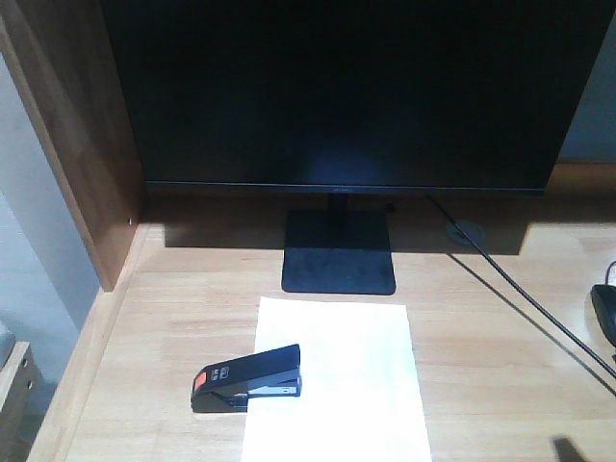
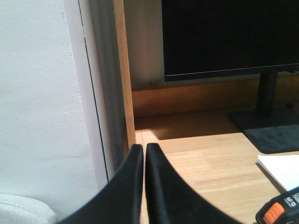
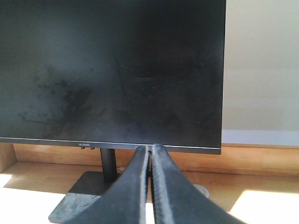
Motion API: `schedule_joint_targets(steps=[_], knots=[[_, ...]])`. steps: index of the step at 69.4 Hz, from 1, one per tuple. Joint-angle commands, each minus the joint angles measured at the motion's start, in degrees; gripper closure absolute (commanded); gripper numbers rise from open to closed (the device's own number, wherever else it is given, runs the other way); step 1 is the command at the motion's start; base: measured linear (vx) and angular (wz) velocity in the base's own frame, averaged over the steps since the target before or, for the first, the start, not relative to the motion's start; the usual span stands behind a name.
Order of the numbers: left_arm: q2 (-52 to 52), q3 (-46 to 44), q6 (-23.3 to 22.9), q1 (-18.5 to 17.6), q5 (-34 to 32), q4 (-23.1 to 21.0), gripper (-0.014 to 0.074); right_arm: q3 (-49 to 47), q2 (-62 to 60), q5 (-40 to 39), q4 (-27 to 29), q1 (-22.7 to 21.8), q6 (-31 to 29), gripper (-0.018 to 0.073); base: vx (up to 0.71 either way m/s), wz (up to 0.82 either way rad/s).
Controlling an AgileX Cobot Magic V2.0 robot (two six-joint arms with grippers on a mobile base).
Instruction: Grab stapler and paper to desk for stapling
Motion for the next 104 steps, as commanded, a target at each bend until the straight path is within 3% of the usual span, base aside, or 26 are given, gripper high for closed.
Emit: schedule_joint_targets(steps=[1, 35, 43, 58, 64, 70, 90, 104], knots=[[-0.9, 0.6, -0.1, 0.0, -4.6, -0.7, 0.0603, -1.6, 0.5, -1.4, -0.1, 0.0, -0.1, 0.0568, 0.0, 0.0], [-0.9, 0.6, -0.1, 0.0, -4.6, -0.7, 0.0603, -1.6, 0.5, -1.0, 1.6, 0.0, -1.6, 0.0568, 0.0, 0.0], [-0.9, 0.6, -0.1, 0.0, -4.6, -0.7, 0.0603, -1.6, 0.5, 0.7, 14.1, 0.0, -11.8, 0.0568, 0.0, 0.0], [-0.9, 0.6, -0.1, 0.0, -4.6, -0.7, 0.0603, -1.6, 0.5, 1.4, 46.9, 0.0, -47.7, 0.0568, 0.0, 0.0], [-0.9, 0.6, -0.1, 0.0, -4.6, -0.7, 0.0603, -1.6, 0.5, 1.4, 58.1, 0.0, -58.8, 0.0568, 0.0, 0.0], [-0.9, 0.6, -0.1, 0.0, -4.6, -0.7, 0.0603, -1.6, 0.5, 1.5, 65.3, -0.7, -67.4, 0.0568, 0.0, 0.0], [-0.9, 0.6, -0.1, 0.0, -4.6, -0.7, 0.0603, -1.4, -3.9, 7.6, 64.9, -9.8, -70.9, 0.0568, 0.0, 0.0], [-0.9, 0.6, -0.1, 0.0, -4.6, -0.7, 0.0603, 6.7, -10.1, 4.9, 64.5, -10.4, -71.5, 0.0568, 0.0, 0.0]])
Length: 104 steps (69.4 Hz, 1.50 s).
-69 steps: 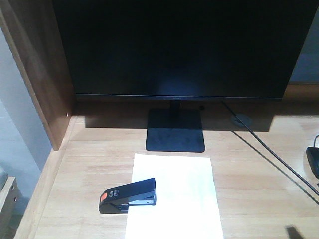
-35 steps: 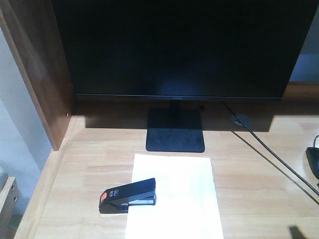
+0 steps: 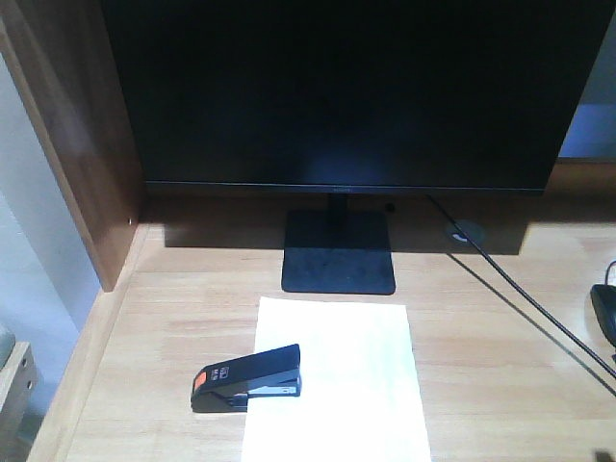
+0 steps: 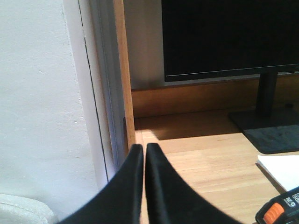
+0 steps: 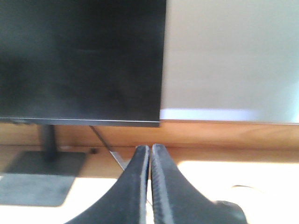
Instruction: Grab stapler and paper to desk for stapling
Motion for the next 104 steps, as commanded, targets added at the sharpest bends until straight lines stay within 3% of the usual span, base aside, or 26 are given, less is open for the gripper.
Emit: schedule_joint_targets(steps=[1, 10, 18, 104], knots=[[-0.9, 0.6, -0.1, 0.0, -4.6, -0.7, 0.0603, 3.0, -2.2, -5.5, -0.5, -0.5, -0.2, 0.0568, 0.0, 0.0], [-0.9, 0.6, -0.1, 0.0, -4.6, -0.7, 0.0603, 8.8, -6.1, -6.5, -0.5, -0.5, 0.3, 0.0568, 0.0, 0.0], [-0.9, 0.6, -0.1, 0.0, -4.6, -0.7, 0.0603, 8.7, -7.1, -2.3, -0.4, -0.3, 0.3, 0.0568, 0.0, 0.0], [-0.9, 0.6, -0.1, 0.0, -4.6, -0.7, 0.0603, 8.7, -7.1, -2.7, -0.1, -0.3, 0.3, 0.0568, 0.0, 0.0]])
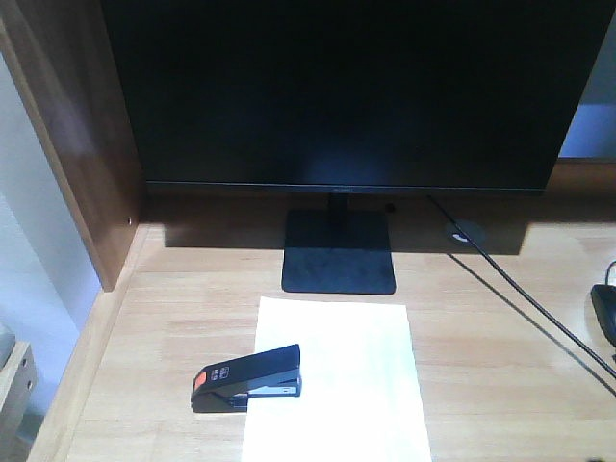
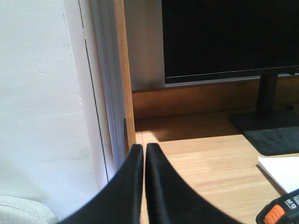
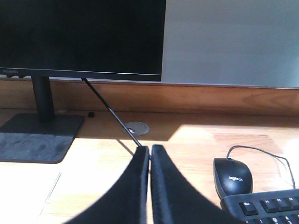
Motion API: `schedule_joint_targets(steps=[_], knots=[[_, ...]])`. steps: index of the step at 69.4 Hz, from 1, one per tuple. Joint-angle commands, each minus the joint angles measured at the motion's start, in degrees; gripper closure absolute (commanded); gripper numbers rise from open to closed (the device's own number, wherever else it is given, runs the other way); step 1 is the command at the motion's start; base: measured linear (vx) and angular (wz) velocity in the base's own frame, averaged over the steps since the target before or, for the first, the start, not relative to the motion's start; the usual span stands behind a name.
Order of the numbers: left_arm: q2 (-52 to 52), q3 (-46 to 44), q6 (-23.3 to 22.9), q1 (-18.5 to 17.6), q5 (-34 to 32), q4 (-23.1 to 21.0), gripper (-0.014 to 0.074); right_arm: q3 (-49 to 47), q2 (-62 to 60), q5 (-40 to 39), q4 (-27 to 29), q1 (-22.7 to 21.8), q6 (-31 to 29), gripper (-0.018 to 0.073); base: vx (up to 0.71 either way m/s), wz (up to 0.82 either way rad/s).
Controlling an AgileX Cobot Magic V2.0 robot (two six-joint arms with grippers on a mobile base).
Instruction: Grab stapler and paper to desk for stapling
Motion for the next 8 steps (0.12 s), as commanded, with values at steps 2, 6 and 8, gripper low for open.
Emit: schedule_joint_targets(steps=[2, 6, 8], knots=[[-0.9, 0.6, -0.1, 0.0, -4.2, -0.7, 0.0603, 0.3, -0.6, -4.1, -0.1, -0.3, -0.2, 0.0568, 0.0, 0.0], [-0.9, 0.6, -0.1, 0.0, -4.2, -0.7, 0.0603, 0.3, -0.6, -4.1, -0.1, -0.3, -0.2, 0.0568, 0.0, 0.0], [-0.9, 0.6, -0.1, 0.0, -4.2, -0.7, 0.0603, 0.3, -0.6, -4.1, -0.1, -0.3, -0.2, 0.0568, 0.0, 0.0]])
